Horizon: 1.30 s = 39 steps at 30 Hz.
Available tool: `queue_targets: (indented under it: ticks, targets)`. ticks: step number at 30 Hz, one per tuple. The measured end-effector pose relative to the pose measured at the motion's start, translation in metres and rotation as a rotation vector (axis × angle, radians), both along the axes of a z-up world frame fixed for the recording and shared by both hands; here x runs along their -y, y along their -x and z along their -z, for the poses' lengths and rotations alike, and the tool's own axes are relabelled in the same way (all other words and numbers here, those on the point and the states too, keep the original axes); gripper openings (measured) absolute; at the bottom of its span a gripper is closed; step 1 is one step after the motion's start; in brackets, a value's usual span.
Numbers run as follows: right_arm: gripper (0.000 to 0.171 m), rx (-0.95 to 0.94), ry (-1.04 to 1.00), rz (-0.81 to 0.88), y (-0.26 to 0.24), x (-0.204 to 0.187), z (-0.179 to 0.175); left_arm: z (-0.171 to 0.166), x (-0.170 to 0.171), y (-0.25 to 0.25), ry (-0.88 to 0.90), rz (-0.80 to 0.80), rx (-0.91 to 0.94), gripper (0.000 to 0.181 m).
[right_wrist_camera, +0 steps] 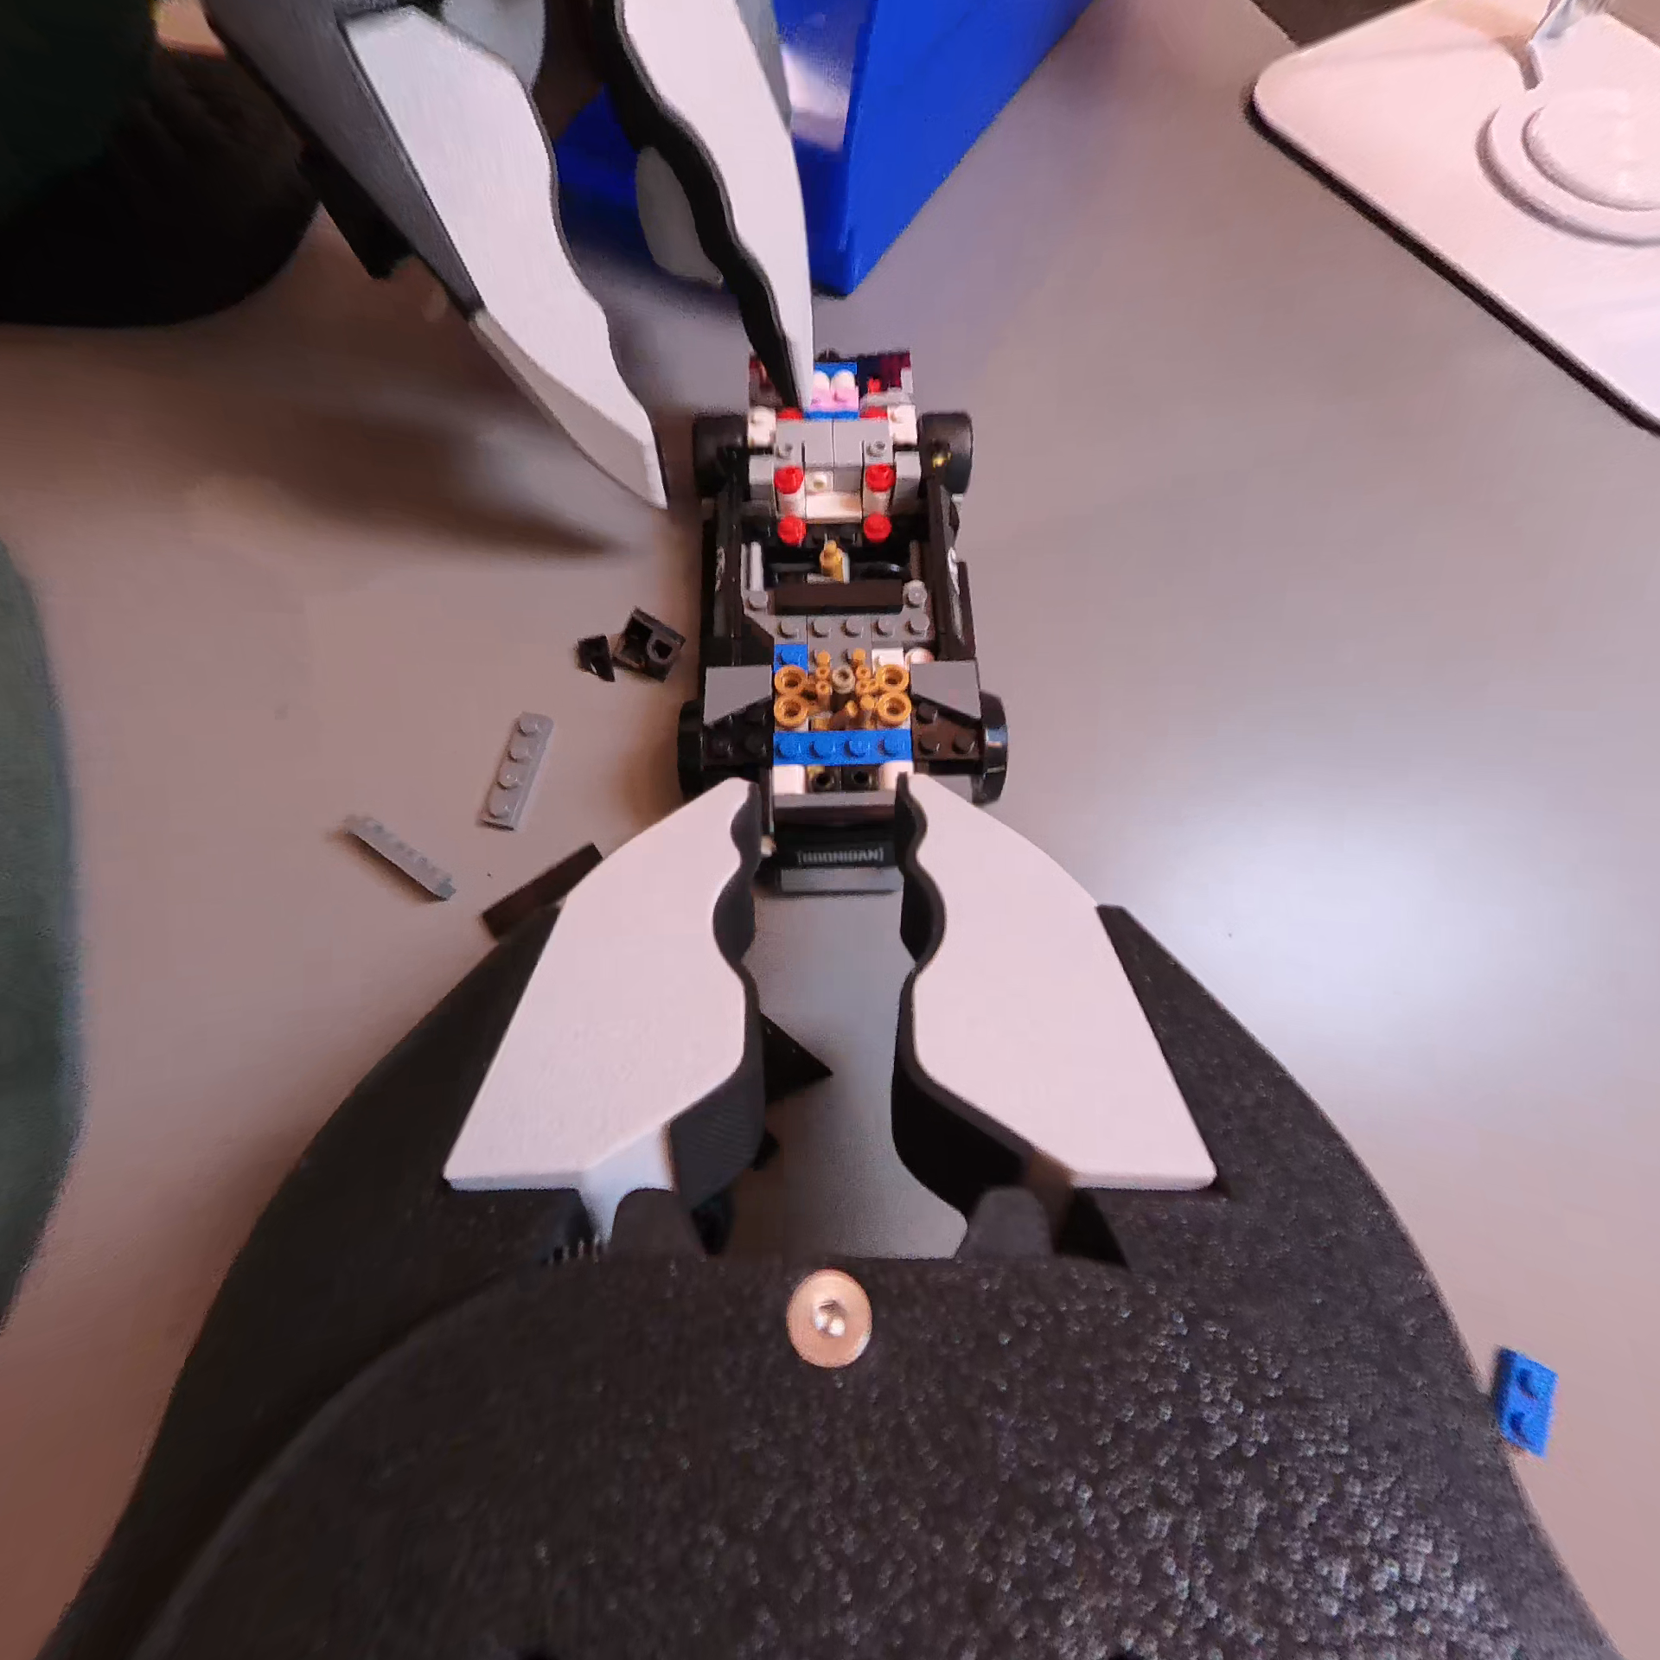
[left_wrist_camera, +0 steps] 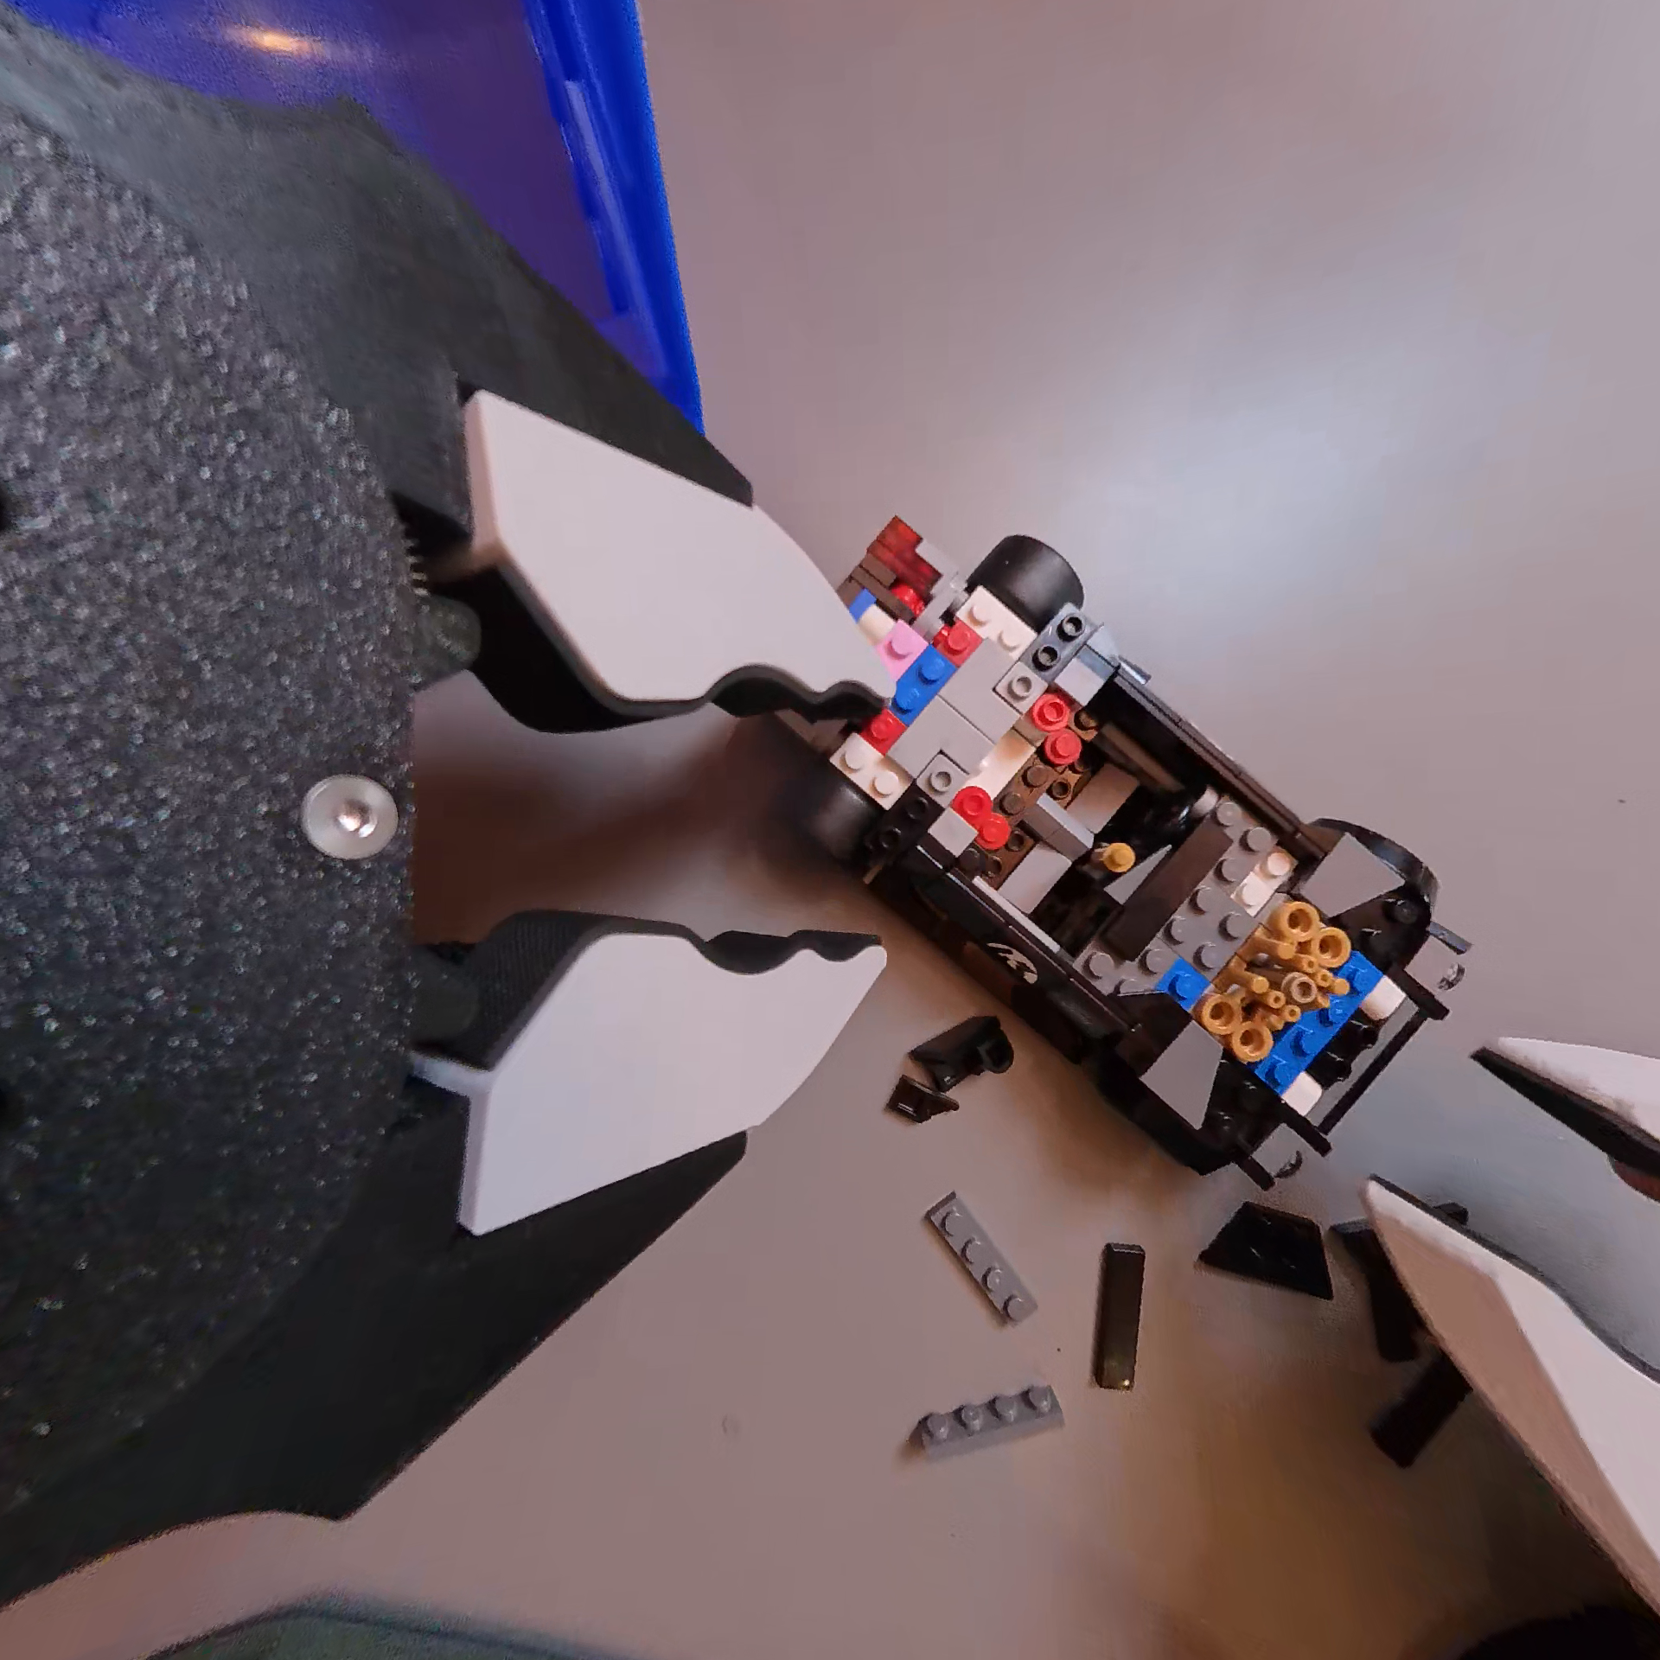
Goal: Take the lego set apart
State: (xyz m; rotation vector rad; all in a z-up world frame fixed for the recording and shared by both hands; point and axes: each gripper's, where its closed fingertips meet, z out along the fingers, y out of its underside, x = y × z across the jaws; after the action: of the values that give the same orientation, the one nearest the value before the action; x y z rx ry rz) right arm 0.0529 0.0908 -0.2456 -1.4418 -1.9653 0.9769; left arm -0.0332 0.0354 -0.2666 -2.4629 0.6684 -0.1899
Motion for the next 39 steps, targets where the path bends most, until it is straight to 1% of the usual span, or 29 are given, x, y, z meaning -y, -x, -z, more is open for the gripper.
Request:
queue_targets:
  ticks: [2, 6, 10, 16, 17, 18, 24, 29, 34, 39]
  targets:
    - [0.025, 0.009, 0.039, 0.003, 0.005, 0.004, -0.005, 0.000, 0.000, 0.000, -0.003, 0.006, -0.003, 0.045]
    - [0.018, 0.090, -0.011, 0.013, 0.014, 0.001, 0.008, 0.000, 0.000, -0.001, -0.010, 0.005, 0.005, 0.045]
    - [0.010, 0.157, 0.003, 0.010, 0.018, 0.002, 0.012, 0.001, 0.000, 0.000, -0.015, 0.005, 0.005, 0.045]
    - [0.010, 0.322, -0.065, -0.033, 0.017, 0.002, 0.014, 0.001, 0.000, 0.001, -0.020, 0.004, 0.000, 0.044]
    - [0.007, 0.345, -0.079, -0.037, 0.016, 0.001, 0.015, 0.001, 0.000, 0.002, -0.021, 0.002, -0.005, 0.045]
    - [0.000, 0.363, -0.094, -0.036, 0.016, -0.002, 0.016, 0.001, 0.000, 0.002, -0.022, 0.004, -0.008, 0.045]
    - [0.000, 0.425, -0.148, -0.065, 0.017, -0.001, 0.017, 0.002, 0.001, 0.004, -0.024, 0.008, -0.018, 0.046]
    - [0.000, 0.441, -0.177, -0.084, 0.018, -0.001, 0.016, 0.002, 0.001, 0.005, -0.025, 0.008, 0.000, 0.045]
    - [0.000, 0.471, -0.121, -0.102, 0.013, 0.003, 0.013, 0.002, -0.001, 0.001, -0.032, 0.014, 0.006, 0.045]
    - [0.000, 0.466, -0.122, -0.095, 0.015, 0.002, 0.015, 0.002, 0.000, 0.001, -0.031, 0.014, 0.011, 0.046]
